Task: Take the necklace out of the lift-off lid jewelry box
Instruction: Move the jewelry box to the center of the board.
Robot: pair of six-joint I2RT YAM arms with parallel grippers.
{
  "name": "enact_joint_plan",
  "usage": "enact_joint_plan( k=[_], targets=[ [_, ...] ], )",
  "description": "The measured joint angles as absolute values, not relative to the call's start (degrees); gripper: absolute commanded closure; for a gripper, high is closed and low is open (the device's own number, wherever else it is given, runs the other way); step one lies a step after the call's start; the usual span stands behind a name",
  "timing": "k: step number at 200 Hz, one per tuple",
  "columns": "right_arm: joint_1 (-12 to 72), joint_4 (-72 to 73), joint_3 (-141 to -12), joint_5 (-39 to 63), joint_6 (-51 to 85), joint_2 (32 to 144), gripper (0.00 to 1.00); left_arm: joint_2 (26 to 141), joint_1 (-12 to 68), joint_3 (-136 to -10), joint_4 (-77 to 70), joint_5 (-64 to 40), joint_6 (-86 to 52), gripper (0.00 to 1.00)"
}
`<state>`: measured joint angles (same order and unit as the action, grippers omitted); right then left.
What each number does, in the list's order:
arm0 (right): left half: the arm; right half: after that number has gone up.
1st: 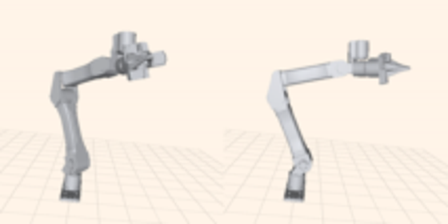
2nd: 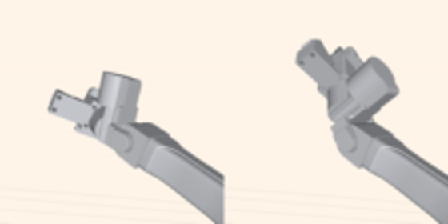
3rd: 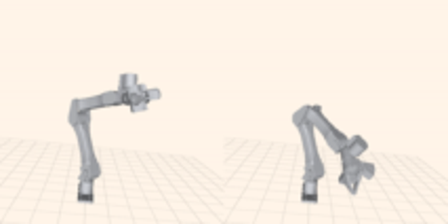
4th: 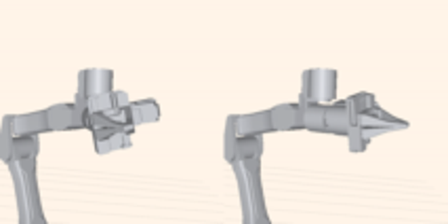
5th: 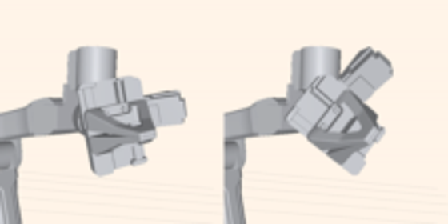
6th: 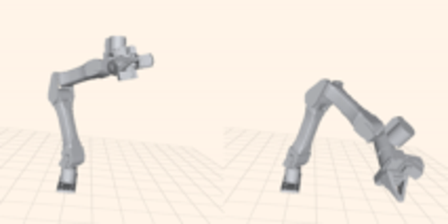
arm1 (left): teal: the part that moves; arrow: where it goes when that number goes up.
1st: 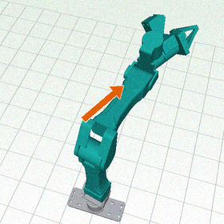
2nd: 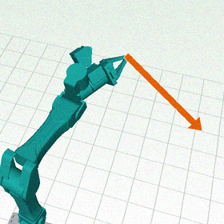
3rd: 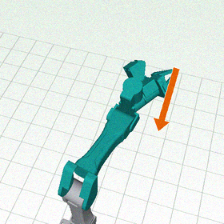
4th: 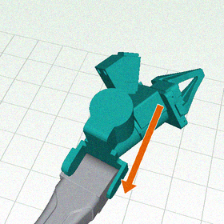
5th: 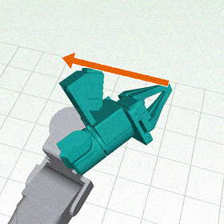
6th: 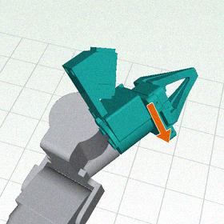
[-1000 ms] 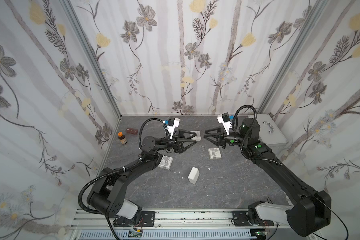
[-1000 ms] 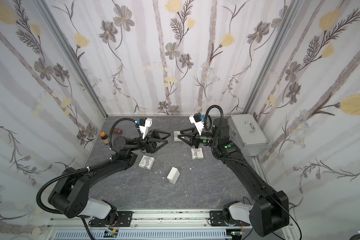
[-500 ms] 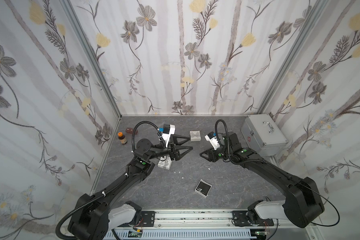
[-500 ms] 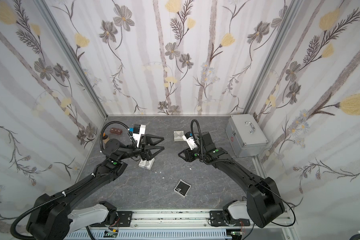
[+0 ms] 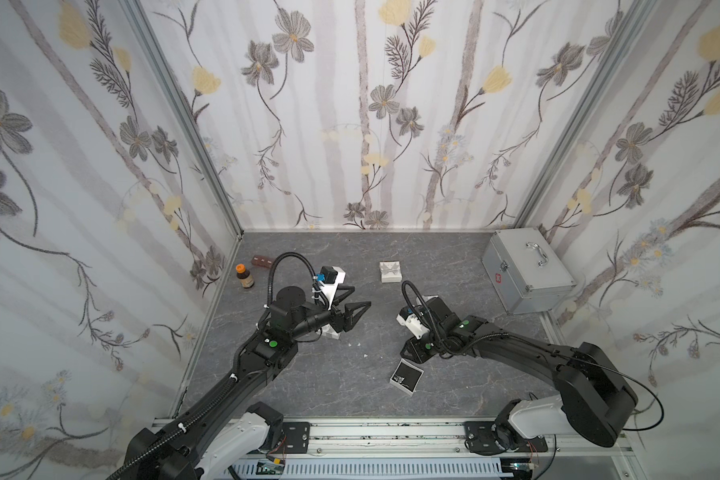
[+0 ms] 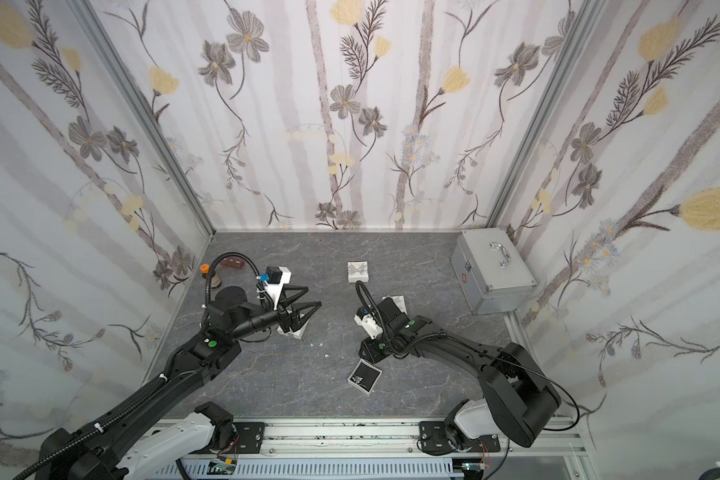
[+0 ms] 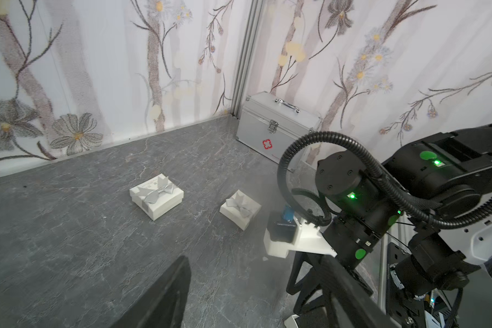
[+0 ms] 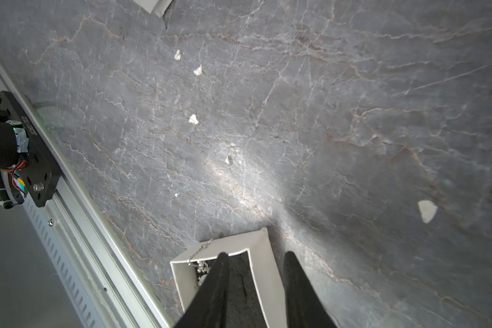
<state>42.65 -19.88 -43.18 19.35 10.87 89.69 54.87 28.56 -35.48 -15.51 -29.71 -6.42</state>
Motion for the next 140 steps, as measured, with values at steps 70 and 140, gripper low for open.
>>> enact_joint_plan(
  k=[70,140],
  targets=[
    [43.92,-19.05,-40.32,17.47,12.27,92.62,0.68,54.33,28.56,-33.19,-14.28,-21.47,-6.22,0.23],
    [45.8,-18.59,-38.22,15.4,15.27,90.06,0.82,55.83,28.56,-33.19,-14.31,-19.77,-6.02,0.23]
  ],
)
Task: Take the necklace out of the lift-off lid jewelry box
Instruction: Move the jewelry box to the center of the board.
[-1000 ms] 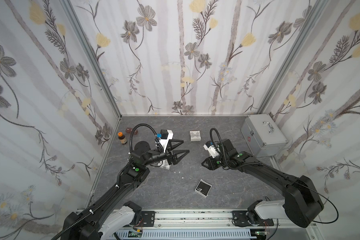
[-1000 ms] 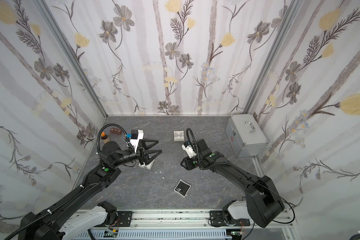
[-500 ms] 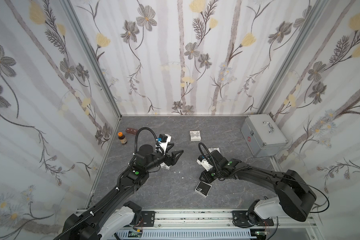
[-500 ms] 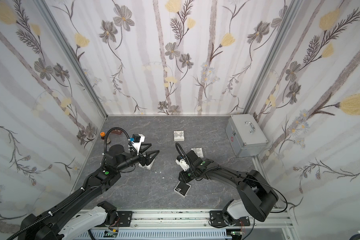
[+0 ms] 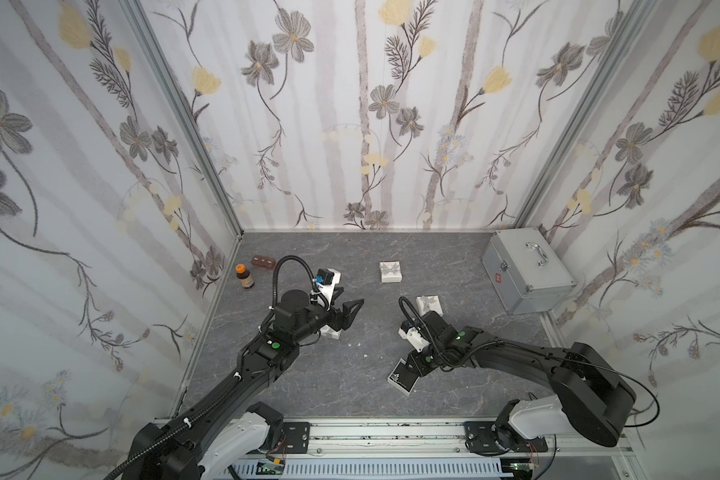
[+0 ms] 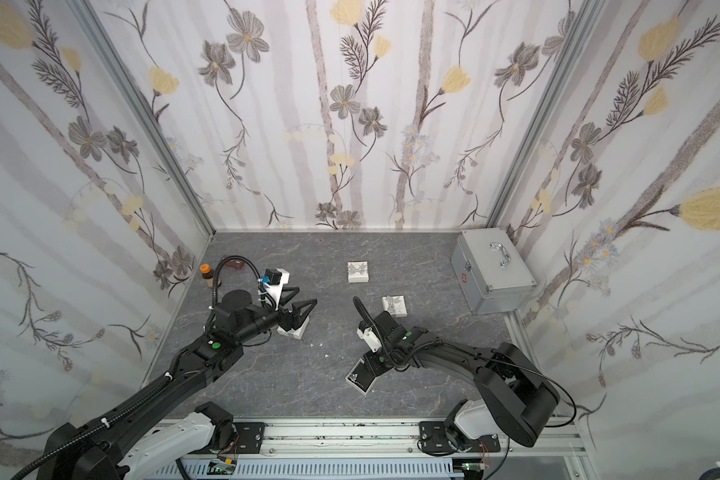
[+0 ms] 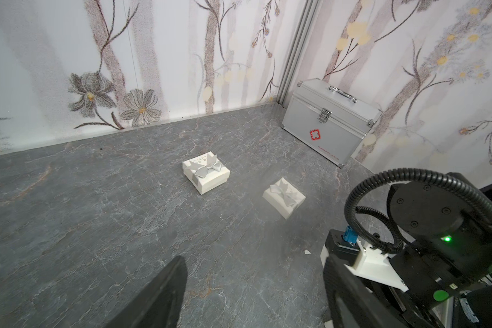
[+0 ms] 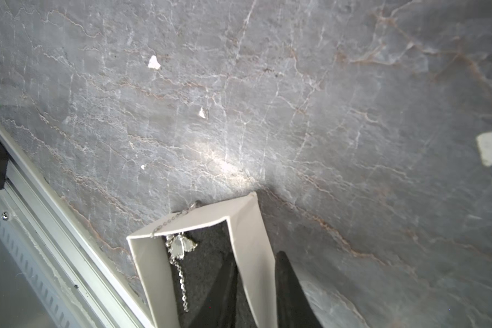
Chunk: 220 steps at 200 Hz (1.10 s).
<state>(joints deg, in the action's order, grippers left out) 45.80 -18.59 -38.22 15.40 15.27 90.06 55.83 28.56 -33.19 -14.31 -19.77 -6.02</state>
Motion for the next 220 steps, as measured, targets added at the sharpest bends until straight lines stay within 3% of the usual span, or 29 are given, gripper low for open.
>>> enact_joint_plan(
  k=[39,80,155,191,220],
  targets=[
    [45.74,-18.33,-42.94,14.02,16.58,95.5,0.97,54.7,28.56,-33.19,-13.47,-19.55,-5.98,0.24],
    [44.03,-17.39,-50.48,11.64,18.02,100.62,0.98,52.62,28.56,-32.12,-11.86,-18.65,-5.52,0.24],
    [39.62,-20.56,-64.38,-1.26,20.12,109.58,0.88,56.58,29.12,-31.92,-10.48,-18.74,-4.95,0.27],
    [39.11,-22.5,-65.21,-2.9,19.79,110.34,0.65,60.97,31.09,-32.01,-8.32,-18.02,-4.4,0.3],
    [39.31,-23.05,-64.47,-2.79,18.76,108.47,0.62,65.56,32.23,-31.88,-9.06,-18.0,-4.27,0.33]
  ],
)
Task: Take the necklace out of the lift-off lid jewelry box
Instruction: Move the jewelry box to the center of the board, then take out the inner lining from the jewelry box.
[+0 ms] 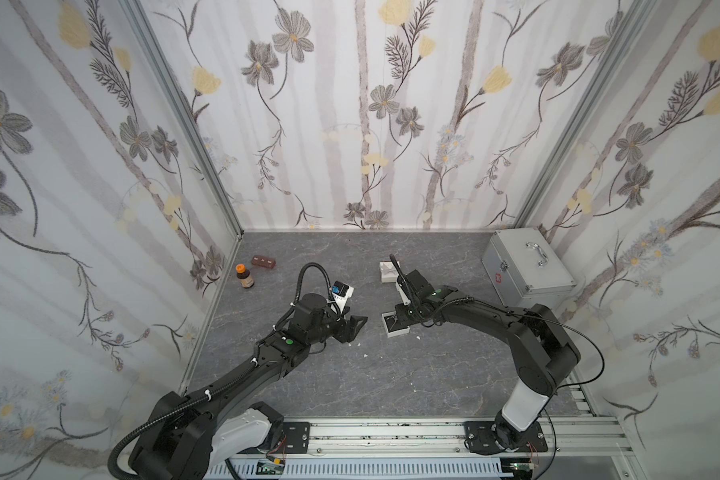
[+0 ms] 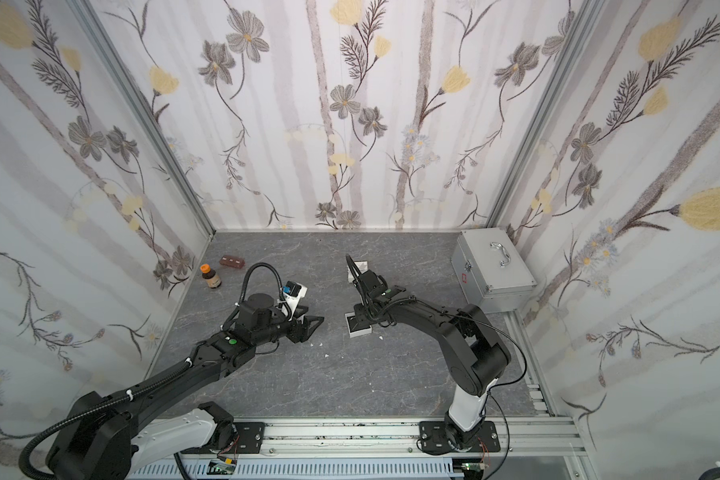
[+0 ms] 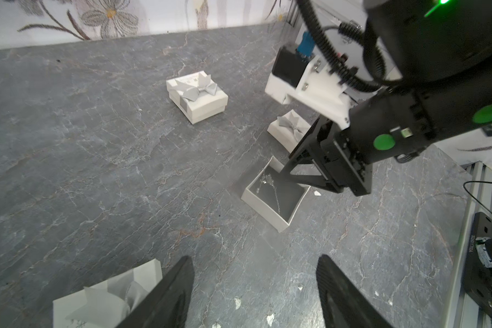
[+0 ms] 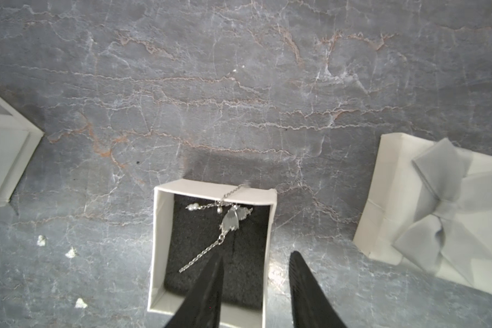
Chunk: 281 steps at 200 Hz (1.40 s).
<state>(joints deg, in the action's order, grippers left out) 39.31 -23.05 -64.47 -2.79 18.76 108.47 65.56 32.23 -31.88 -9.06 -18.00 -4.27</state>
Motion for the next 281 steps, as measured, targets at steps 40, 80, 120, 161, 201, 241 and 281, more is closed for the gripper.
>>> enact_joint_plan(
  k=[40,80,120,161,201,241,281],
  targets=[
    [40.27,-23.49,-64.4,-0.95,18.33,107.2,0.63,74.04,33.28,-31.92,-14.5,-17.82,-5.41,0.41],
    [40.95,-21.39,-63.75,1.48,20.25,109.49,0.62,81.34,34.37,-34.22,-19.38,-17.61,-7.77,0.46],
    [41.32,-18.96,-62.63,2.07,23.05,111.11,0.6,86.85,35.97,-36.93,-22.0,-16.91,-9.06,0.47],
    [41.34,-17.8,-62.54,1.54,24.38,112.81,0.62,91.18,36.99,-38.15,-24.53,-15.49,-10.17,0.48],
    [41.41,-16.12,-62.54,0.25,24.47,114.59,0.68,95.2,38.33,-38.59,-27.11,-13.43,-11.97,0.5],
    [41.39,-13.98,-62.28,-0.84,24.77,115.44,0.8,97.08,39.33,-38.89,-27.22,-9.43,-12.8,0.51],
    [41.19,-9.61,-61.39,-0.95,24.82,115.98,0.95,98.04,39.33,-39.83,-27.2,-6.55,-13.43,0.51]
  ],
)
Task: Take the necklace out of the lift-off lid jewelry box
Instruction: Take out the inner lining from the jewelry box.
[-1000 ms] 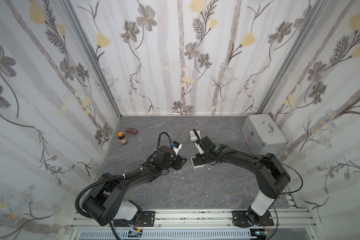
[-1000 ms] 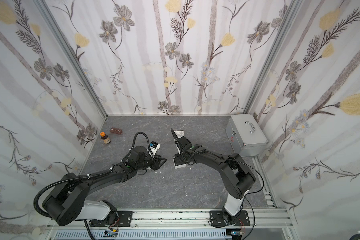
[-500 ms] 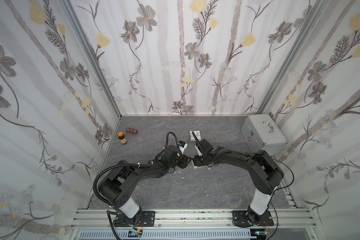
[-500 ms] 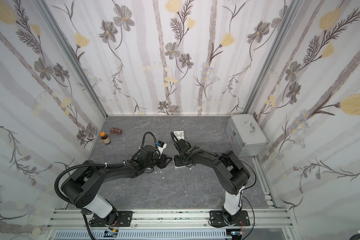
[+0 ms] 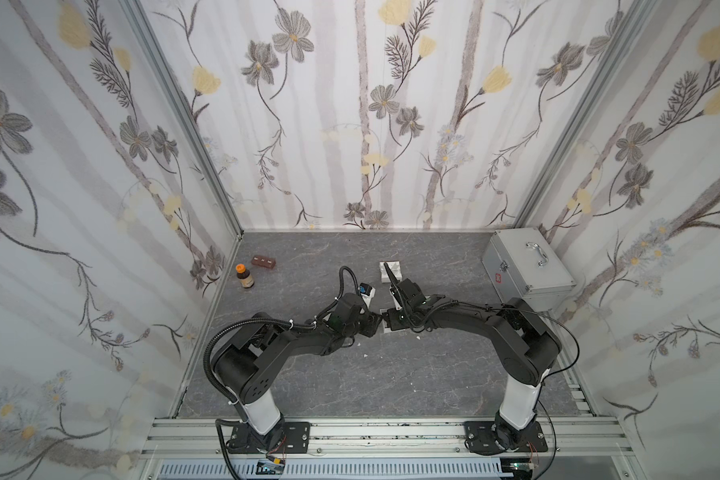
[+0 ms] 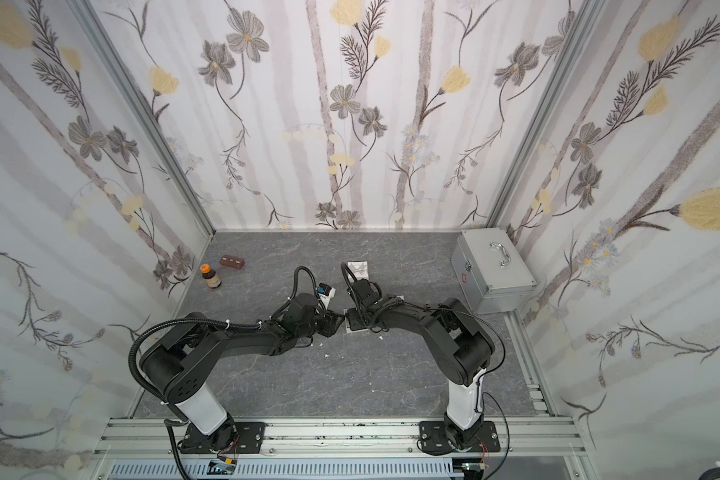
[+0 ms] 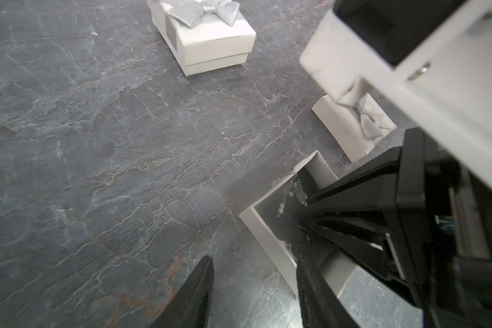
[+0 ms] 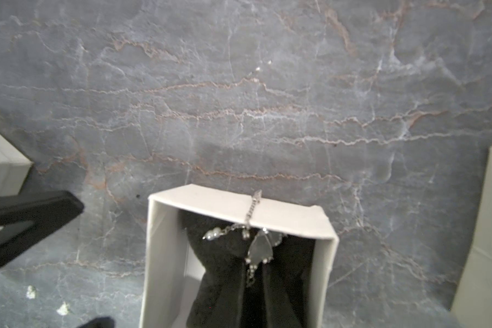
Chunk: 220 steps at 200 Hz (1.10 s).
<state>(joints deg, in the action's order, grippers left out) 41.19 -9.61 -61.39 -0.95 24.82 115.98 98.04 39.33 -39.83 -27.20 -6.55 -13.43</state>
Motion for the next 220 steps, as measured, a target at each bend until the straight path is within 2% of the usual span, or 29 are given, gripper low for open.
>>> enact_joint_plan(
  k=[52,126,220],
  targets=[
    [39.53,-3.75,-57.28,4.73,24.73,113.78,1.0,99.57,39.38,-40.29,-27.24,-5.5,-13.54,0.51],
    [37.34,-0.01,-52.71,16.23,23.33,108.16,1.0,103.02,39.38,-40.49,-28.4,-5.15,-14.39,0.52],
    [33.21,8.25,-49.17,28.95,23.94,101.89,1.0,101.27,39.38,-40.38,-28.23,-4.69,-14.55,0.52]
  ],
)
